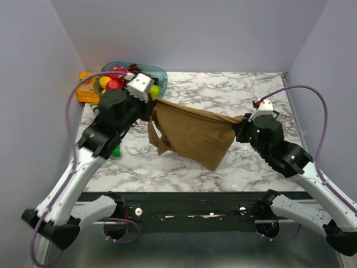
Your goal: Pin the brooch onto the clothing
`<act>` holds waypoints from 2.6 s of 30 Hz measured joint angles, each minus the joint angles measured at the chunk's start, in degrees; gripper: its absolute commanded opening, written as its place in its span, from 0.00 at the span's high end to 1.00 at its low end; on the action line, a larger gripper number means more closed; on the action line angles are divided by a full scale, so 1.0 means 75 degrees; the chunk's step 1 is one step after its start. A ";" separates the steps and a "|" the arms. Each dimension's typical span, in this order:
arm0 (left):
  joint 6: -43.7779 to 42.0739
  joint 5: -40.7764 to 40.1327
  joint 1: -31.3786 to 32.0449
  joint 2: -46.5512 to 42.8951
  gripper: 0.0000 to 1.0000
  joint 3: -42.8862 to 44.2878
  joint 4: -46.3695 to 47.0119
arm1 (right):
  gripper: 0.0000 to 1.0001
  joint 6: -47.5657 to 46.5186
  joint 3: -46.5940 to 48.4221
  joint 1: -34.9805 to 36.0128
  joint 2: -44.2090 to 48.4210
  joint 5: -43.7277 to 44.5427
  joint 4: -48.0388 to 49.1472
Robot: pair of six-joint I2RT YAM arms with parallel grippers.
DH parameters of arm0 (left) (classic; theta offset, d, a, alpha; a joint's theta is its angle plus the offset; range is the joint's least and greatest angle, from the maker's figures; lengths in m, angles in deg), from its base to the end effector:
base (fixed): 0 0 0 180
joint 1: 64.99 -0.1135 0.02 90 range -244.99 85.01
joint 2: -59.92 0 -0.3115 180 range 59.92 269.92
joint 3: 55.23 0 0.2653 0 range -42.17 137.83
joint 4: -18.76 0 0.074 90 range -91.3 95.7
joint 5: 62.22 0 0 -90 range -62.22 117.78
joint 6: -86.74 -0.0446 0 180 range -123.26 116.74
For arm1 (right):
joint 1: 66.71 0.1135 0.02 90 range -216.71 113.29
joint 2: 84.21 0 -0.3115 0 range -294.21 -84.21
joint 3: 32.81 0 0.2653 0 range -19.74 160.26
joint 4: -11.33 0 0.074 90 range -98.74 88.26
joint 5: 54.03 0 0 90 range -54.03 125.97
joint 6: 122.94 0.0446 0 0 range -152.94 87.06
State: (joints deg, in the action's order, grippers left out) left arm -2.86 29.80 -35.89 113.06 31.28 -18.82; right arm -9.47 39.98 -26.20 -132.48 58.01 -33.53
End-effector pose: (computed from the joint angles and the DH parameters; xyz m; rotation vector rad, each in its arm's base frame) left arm 0.1504 -0.0855 0.5000 0.4380 1.6023 -0.4212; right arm 0.1342 0.0926 0.4160 -0.0269 1.9174 0.3866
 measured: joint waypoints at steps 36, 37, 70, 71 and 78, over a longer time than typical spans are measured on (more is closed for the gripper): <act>0.3069 -0.0822 0.1332 0.5359 0.35 -0.2343 0.1139 | 0.20 0.1110 -0.3809 -0.0933 0.0096 -0.0507 0.0335; 0.3031 -0.0941 0.1367 0.5400 0.37 -0.2294 0.1110 | 0.20 0.1131 -0.3835 -0.0933 0.0117 -0.0530 0.0353; 0.2774 -0.0533 0.1684 0.3019 1.00 -0.2101 0.0973 | 0.23 0.1131 -0.3958 -0.0839 0.0102 -0.1160 0.1070; 0.2774 -0.0414 0.1679 0.2900 1.00 -0.2060 0.0994 | 0.23 0.1131 -0.3955 -0.0804 0.0070 -0.1215 0.1122; 0.2868 0.1177 0.1163 0.2002 1.00 -0.1708 0.1437 | 0.24 0.1174 -0.3952 -0.0402 -0.0064 -0.1300 0.1311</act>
State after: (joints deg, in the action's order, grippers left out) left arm 18.65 38.63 -27.17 128.08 18.48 -8.04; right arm -0.66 10.34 -29.22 -132.96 48.26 -23.69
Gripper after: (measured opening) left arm 0.017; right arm 0.762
